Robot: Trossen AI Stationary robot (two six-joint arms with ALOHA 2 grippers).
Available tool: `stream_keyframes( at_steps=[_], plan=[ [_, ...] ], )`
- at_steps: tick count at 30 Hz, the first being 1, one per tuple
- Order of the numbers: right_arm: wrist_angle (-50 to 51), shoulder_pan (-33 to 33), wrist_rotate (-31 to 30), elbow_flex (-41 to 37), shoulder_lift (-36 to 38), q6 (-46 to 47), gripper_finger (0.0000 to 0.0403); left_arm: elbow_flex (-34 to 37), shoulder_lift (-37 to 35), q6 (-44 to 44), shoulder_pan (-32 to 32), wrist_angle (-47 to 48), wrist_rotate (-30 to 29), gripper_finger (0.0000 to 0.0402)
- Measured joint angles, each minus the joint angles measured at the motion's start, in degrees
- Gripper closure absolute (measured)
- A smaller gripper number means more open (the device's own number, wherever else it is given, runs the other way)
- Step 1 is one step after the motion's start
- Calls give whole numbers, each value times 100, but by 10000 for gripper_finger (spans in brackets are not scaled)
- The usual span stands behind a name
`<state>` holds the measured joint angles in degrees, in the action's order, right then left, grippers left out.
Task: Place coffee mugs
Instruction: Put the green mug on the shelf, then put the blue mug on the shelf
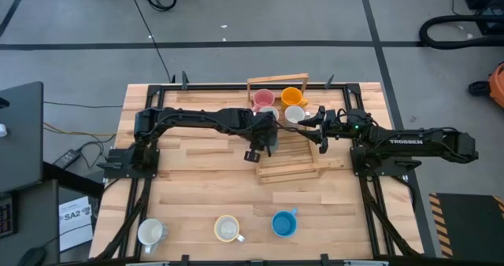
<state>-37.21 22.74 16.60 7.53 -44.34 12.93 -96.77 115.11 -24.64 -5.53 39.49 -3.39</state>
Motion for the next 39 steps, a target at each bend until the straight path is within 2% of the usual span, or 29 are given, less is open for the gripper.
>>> stream_keyframes(
  at_steps=[16,24,28,30,33,39],
  plan=[
    [-88,0,0,0,-2,-2,207,0,-43,-7,228,-355,-4,303],
    [-760,-86,153,4,6,39,207,-2,-564,241,294,-161,0,303],
    [-662,-263,291,373,6,39,207,-4,-965,549,288,148,-3,303],
    [-315,-380,411,741,4,-7,207,-4,-1187,650,280,439,-4,303],
    [748,-622,419,1488,-3,-306,207,-4,-1542,881,279,793,-3,303],
    [3160,-1276,19,3110,-250,-841,207,-4,-2280,1095,281,1684,-3,303]
  ],
)
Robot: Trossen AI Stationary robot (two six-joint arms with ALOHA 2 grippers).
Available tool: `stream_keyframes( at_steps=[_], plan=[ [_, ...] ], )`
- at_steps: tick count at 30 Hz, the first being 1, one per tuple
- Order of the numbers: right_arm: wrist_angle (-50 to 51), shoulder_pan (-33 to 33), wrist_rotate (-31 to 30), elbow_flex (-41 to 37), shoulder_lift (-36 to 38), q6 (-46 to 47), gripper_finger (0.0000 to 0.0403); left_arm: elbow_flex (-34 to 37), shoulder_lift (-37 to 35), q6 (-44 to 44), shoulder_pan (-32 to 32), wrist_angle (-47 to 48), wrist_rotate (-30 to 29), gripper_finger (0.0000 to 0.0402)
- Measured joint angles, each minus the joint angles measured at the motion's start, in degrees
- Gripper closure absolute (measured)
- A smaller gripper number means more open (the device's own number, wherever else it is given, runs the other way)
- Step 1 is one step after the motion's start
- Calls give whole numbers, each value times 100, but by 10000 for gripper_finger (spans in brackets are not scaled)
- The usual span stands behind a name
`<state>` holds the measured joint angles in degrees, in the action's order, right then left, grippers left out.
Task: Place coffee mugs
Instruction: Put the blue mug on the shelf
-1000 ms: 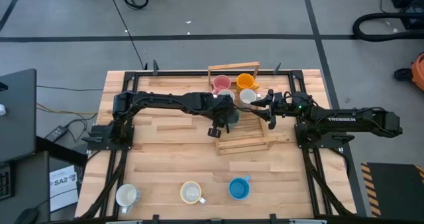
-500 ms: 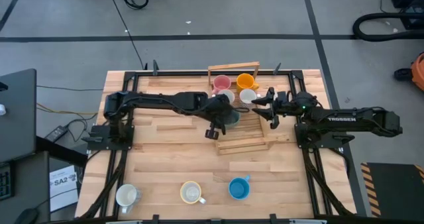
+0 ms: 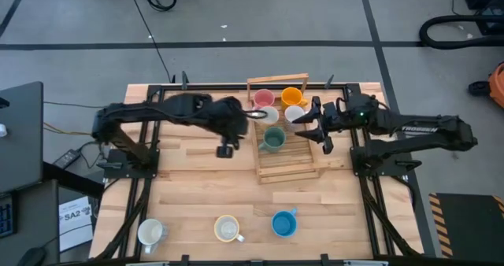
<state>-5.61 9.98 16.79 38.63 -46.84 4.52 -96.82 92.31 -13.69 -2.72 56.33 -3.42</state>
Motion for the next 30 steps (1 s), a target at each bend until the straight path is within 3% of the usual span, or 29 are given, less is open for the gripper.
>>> stream_keyframes(
  at_steps=[6,11,22,30],
  plan=[
    [599,-803,-87,1041,-421,280,207,0,-628,32,-9,618,2,303],
    [632,-1581,-290,1379,-857,286,209,304,-1062,323,7,658,16,303],
    [478,-3157,-380,1397,-1766,389,210,2642,-2196,1754,421,-1139,25,303],
    [390,-4195,-688,1397,-2258,374,210,3547,-2308,2395,786,-2389,2,303]
  ],
)
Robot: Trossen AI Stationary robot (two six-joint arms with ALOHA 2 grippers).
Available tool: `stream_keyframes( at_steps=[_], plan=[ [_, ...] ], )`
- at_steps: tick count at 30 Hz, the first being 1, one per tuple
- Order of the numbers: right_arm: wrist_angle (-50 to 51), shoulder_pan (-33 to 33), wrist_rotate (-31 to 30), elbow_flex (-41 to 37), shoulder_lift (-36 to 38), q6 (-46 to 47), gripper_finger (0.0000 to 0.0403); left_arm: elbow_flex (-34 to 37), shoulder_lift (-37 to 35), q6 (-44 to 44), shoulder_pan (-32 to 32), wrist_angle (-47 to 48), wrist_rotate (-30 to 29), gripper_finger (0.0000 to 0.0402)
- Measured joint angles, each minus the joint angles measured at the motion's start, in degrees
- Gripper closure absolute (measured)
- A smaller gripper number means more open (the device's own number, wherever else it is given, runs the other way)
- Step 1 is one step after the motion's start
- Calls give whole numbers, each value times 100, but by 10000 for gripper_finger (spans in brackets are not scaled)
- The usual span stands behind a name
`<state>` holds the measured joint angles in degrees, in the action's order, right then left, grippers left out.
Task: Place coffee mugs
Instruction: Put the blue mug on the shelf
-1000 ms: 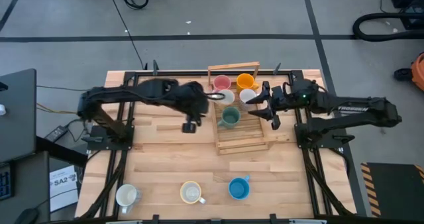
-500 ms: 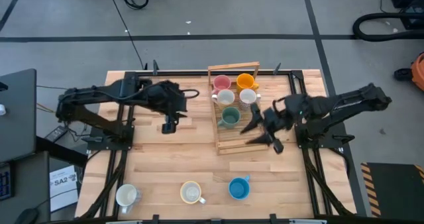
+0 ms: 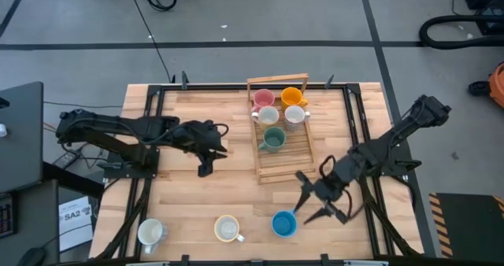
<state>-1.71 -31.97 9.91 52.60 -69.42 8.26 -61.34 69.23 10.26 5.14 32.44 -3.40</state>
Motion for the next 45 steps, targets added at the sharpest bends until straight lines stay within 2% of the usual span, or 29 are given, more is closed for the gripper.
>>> stream_keyframes(
  at_steps=[10,37,45],
  plan=[
    [80,-639,-443,0,-680,-776,210,170,-2,112,165,-576,-3,303],
    [391,-656,-439,0,-2415,-1150,210,173,2,111,165,-728,-2,303],
    [543,-656,-717,0,-2519,-1146,210,173,2,107,165,-725,-2,303]
  ],
)
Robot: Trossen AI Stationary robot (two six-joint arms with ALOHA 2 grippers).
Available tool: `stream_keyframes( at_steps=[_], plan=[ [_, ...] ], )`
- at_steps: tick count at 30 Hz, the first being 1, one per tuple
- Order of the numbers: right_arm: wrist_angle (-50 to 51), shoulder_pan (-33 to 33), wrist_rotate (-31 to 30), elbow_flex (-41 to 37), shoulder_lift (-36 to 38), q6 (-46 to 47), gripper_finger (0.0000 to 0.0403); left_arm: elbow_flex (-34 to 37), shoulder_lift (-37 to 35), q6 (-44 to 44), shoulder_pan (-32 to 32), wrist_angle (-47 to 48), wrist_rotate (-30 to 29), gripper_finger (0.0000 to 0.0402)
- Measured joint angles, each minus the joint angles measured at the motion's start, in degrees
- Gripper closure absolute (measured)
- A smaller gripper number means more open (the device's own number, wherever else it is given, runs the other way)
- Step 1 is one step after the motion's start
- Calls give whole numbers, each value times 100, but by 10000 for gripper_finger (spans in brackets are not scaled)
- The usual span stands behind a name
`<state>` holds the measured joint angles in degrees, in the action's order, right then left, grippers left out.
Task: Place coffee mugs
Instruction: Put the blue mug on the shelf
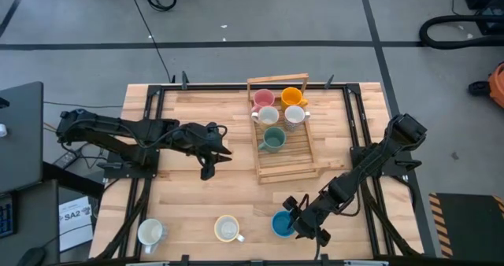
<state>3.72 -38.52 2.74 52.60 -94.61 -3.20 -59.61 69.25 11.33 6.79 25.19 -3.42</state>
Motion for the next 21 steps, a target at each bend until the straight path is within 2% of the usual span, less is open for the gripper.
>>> stream_keyframes(
  at_steps=[13,21],
  plan=[
    [384,1,-81,2,5,1,211,0,0,-14,0,11,0,303],
    [381,0,-81,2,5,20,248,0,0,-12,0,11,0,303]
  ],
)
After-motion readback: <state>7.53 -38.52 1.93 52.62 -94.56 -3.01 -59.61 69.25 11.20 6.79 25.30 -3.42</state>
